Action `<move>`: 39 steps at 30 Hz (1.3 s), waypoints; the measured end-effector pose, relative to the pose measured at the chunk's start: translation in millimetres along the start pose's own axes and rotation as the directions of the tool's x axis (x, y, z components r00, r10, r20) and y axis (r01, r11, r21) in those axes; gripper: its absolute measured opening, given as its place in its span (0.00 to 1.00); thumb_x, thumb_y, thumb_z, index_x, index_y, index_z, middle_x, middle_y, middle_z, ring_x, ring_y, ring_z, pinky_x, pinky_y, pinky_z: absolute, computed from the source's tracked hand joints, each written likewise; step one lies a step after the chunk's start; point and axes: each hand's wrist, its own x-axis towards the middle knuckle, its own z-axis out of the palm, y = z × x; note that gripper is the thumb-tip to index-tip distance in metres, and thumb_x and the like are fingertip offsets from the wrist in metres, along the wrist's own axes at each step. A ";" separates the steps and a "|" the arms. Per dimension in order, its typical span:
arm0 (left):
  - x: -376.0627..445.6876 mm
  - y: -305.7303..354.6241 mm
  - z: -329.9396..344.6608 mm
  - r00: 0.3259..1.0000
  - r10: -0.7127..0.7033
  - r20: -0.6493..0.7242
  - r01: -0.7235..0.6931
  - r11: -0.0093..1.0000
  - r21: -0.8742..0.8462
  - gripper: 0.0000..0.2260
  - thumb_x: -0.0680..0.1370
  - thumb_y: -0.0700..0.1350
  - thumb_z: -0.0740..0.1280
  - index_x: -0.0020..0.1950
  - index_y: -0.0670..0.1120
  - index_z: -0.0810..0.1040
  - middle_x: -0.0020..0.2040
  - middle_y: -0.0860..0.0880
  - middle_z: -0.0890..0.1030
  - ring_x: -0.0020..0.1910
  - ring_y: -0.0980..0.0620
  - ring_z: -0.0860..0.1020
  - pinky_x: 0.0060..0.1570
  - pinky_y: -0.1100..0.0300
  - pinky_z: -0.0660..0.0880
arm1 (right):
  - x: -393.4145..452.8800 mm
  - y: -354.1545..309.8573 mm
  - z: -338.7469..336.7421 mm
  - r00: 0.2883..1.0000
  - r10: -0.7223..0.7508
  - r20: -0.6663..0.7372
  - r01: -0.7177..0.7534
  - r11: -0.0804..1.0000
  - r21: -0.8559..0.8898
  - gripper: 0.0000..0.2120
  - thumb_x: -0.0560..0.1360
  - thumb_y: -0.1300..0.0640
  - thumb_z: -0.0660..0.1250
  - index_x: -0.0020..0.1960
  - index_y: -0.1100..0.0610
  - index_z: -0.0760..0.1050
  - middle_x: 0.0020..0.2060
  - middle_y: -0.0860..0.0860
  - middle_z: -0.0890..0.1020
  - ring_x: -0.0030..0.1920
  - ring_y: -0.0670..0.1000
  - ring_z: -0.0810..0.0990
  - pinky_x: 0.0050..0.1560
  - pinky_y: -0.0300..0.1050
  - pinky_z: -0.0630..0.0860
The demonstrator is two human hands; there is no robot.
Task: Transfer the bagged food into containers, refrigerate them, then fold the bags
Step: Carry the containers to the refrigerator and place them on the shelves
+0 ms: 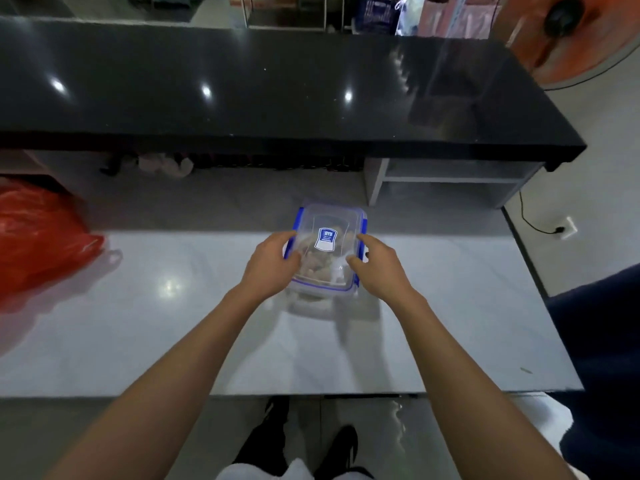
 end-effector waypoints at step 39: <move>-291.4 157.1 212.7 0.523 0.541 0.659 -0.237 0.834 -0.498 0.19 0.79 0.49 0.65 0.70 0.61 0.73 0.61 0.58 0.82 0.59 0.56 0.81 0.62 0.45 0.78 | -423.5 179.3 -1.7 0.272 0.743 -0.611 -0.155 0.661 0.735 0.07 0.80 0.52 0.60 0.53 0.48 0.76 0.36 0.46 0.78 0.35 0.45 0.74 0.39 0.44 0.72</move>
